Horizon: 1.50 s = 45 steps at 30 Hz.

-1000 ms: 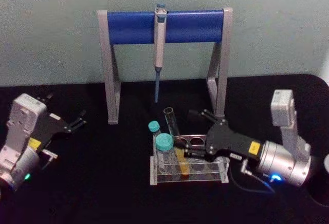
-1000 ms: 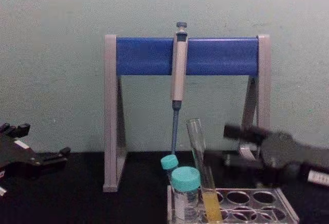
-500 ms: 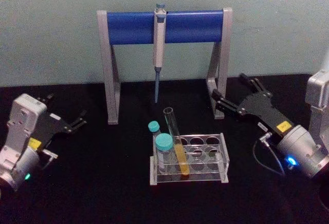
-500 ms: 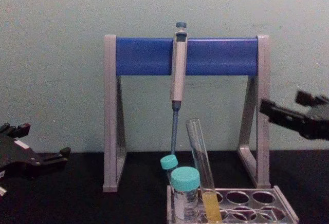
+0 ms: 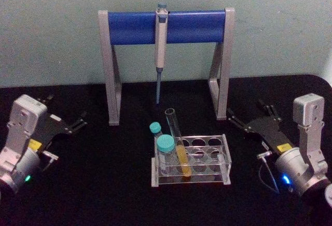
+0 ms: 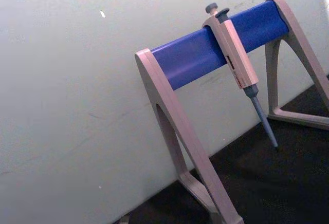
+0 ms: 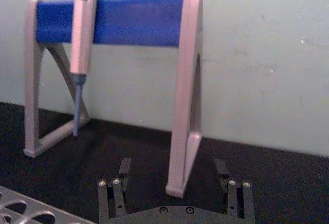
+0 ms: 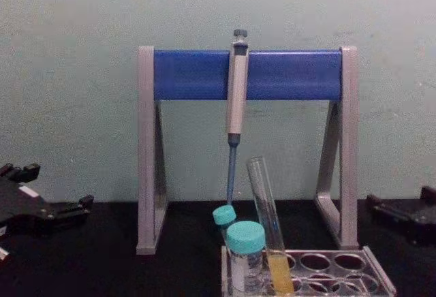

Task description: Pick up the test tube from the test tube rack, shake it, then place it back into the test tube rack.

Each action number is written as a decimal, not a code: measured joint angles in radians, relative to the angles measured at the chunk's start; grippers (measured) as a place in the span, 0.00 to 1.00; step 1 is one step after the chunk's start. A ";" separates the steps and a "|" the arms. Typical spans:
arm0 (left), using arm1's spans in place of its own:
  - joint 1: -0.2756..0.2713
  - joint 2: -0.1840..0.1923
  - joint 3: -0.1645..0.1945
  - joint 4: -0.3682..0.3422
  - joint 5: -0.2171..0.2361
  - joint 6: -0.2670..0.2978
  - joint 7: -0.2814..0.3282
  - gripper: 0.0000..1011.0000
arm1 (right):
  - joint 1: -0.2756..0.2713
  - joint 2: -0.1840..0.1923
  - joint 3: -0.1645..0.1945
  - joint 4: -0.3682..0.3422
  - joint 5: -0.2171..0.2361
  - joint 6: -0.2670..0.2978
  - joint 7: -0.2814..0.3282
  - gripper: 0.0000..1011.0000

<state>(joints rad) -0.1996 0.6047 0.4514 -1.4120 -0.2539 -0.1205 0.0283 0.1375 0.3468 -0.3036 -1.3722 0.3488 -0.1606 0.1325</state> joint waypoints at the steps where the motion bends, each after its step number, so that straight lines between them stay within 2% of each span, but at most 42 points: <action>1: 0.000 0.000 0.000 0.000 0.000 0.000 0.000 0.99 | -0.001 -0.002 0.001 0.003 -0.003 0.003 -0.004 0.99; 19: 0.000 0.000 0.000 0.000 0.000 0.000 0.000 0.99 | -0.014 -0.043 0.031 0.030 -0.046 0.099 -0.033 0.99; 45: 0.000 0.000 0.000 0.000 0.000 0.000 0.000 0.99 | -0.013 -0.040 0.028 0.030 -0.044 0.095 -0.034 0.99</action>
<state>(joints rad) -0.1995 0.6047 0.4514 -1.4120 -0.2539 -0.1205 0.0283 0.1241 0.3070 -0.2754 -1.3424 0.3052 -0.0659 0.0990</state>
